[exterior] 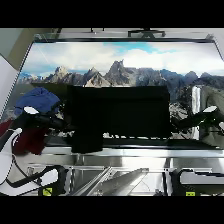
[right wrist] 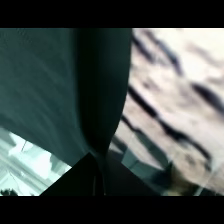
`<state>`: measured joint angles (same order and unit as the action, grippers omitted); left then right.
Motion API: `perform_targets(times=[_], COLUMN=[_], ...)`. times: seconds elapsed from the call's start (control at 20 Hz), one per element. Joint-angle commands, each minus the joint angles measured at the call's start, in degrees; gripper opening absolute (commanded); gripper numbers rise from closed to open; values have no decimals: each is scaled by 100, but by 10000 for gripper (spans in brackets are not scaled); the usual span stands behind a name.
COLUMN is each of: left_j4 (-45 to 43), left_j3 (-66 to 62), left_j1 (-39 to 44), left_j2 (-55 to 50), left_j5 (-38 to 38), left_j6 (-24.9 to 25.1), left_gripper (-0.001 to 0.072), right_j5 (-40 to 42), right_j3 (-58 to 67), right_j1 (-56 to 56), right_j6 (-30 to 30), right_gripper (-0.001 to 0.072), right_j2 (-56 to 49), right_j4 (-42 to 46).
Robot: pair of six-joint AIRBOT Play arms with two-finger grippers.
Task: Fold the shirts.
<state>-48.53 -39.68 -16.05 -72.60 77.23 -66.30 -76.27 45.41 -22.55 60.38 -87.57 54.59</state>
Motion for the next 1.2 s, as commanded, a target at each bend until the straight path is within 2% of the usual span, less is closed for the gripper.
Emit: perform_targets(times=[0.0,0.25,0.35,0.55,0.8,1.15], left_j4=[46,-304,-275,-251,-302,-656], left_j3=[-323,-511,-516,-1115,-2487,-4315], left_j1=[-284,-1268,-1300,-719,225,330], left_j2=[629,1596,1832,1797,321,-2149], left_j5=[341,901,922,671,332,131], left_j6=[20,-74,-59,-61,-107,-269], left_gripper=[30,30,30,30,30,14], right_j5=[-466,-472,-481,-291,817,1812], right_j3=[74,90,92,356,1231,2138], right_j1=[-48,-485,-463,-256,372,660], right_j6=[76,393,439,258,262,216], right_gripper=[25,25,26,26,26,27], right_j2=[240,748,841,1106,951,-420], right_j4=[57,197,188,-758,-1209,-1237])
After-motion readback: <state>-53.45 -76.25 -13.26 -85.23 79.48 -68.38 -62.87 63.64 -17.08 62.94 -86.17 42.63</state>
